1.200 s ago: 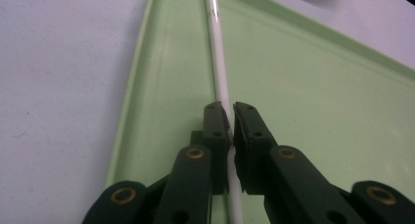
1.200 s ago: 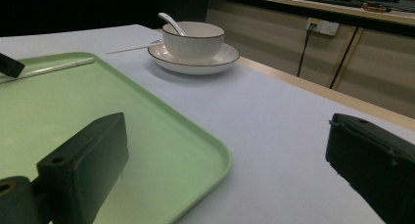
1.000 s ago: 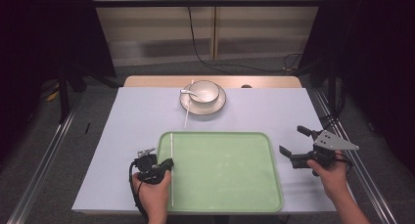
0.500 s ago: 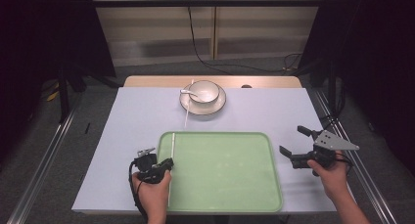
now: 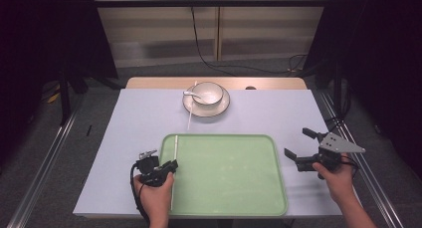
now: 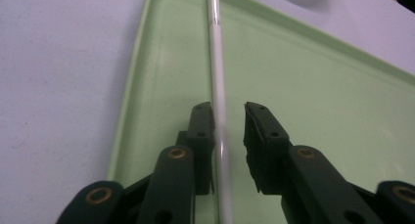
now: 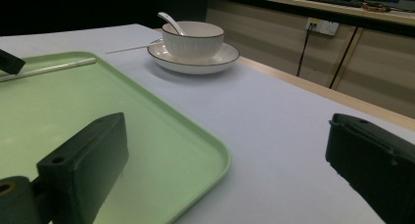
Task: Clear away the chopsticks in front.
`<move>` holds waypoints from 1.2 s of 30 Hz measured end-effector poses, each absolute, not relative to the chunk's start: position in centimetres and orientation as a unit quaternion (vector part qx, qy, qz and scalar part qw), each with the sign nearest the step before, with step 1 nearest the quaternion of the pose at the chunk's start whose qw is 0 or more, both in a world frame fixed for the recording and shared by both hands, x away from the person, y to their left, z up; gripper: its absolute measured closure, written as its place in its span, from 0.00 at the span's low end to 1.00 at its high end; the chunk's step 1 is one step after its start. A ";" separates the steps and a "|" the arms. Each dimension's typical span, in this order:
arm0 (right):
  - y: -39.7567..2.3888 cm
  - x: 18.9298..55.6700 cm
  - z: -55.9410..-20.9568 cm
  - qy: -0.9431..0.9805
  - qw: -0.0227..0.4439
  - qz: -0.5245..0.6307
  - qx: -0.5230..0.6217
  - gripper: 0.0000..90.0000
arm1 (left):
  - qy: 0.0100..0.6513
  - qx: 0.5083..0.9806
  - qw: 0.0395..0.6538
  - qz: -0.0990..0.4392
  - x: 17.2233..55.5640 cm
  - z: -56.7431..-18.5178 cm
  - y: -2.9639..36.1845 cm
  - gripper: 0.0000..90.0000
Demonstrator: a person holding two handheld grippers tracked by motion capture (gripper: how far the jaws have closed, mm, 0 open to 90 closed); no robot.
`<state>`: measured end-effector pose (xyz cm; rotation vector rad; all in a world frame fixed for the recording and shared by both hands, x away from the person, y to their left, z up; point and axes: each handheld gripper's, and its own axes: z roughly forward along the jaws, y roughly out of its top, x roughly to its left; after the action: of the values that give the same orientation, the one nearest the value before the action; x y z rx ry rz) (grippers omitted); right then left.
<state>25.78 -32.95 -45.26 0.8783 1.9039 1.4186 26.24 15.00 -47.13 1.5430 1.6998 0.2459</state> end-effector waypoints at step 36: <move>-33.0 25.8 -45.2 0.713 0.301 0.537 0.335 0.02 | 0.564 0.632 0.505 0.163 33.0 -43.1 15.2 0.20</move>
<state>25.78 -33.02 -45.19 0.8878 1.8922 1.4242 33.03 15.25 -43.07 1.5262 1.3621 0.3936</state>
